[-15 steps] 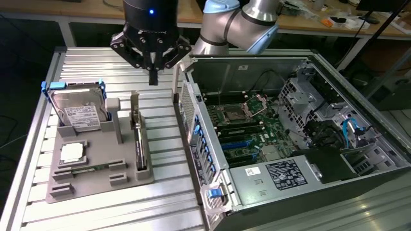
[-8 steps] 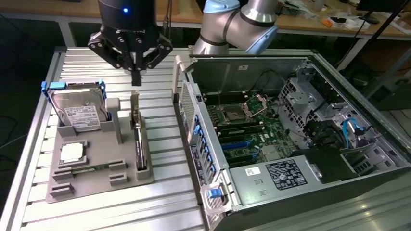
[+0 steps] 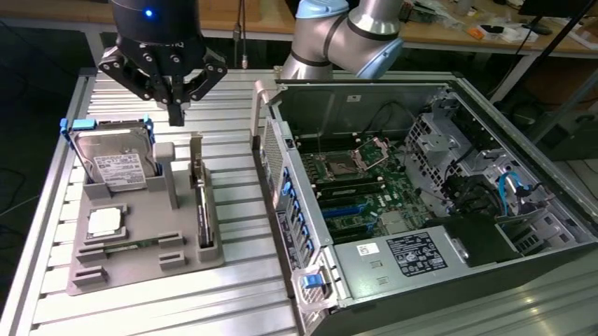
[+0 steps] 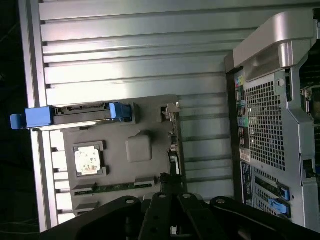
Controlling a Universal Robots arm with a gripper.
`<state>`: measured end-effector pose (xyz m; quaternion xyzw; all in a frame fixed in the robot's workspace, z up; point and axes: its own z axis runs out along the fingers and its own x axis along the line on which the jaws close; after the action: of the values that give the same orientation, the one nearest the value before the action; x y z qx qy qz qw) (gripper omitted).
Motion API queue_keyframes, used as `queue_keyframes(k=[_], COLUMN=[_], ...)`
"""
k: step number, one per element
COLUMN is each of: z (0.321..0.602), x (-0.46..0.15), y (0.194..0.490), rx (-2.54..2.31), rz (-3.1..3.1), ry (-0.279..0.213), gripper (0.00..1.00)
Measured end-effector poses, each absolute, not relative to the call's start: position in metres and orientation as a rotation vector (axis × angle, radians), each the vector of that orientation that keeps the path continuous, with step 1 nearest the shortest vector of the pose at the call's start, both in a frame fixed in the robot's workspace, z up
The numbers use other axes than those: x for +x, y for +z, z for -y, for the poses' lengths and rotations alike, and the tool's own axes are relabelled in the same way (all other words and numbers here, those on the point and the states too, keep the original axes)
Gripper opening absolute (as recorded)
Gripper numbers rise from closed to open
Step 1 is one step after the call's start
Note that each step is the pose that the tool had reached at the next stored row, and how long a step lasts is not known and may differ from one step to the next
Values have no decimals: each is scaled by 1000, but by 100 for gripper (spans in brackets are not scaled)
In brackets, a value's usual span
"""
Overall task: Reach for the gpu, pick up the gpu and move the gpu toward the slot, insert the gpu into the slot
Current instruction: 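Reach for the gpu, then pick up the gpu and move the gpu toward the slot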
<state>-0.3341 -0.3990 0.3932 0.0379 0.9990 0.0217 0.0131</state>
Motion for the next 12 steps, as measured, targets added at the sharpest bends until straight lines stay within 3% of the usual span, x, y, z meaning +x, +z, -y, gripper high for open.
queue_keyframes(k=[8, 10, 12], z=[399, 399, 399], x=[-334, -334, -334], y=[393, 393, 393], rx=[118, 118, 118], rz=[-3112, -3113, -3113], ry=[68, 68, 68], gripper=[11, 18, 18])
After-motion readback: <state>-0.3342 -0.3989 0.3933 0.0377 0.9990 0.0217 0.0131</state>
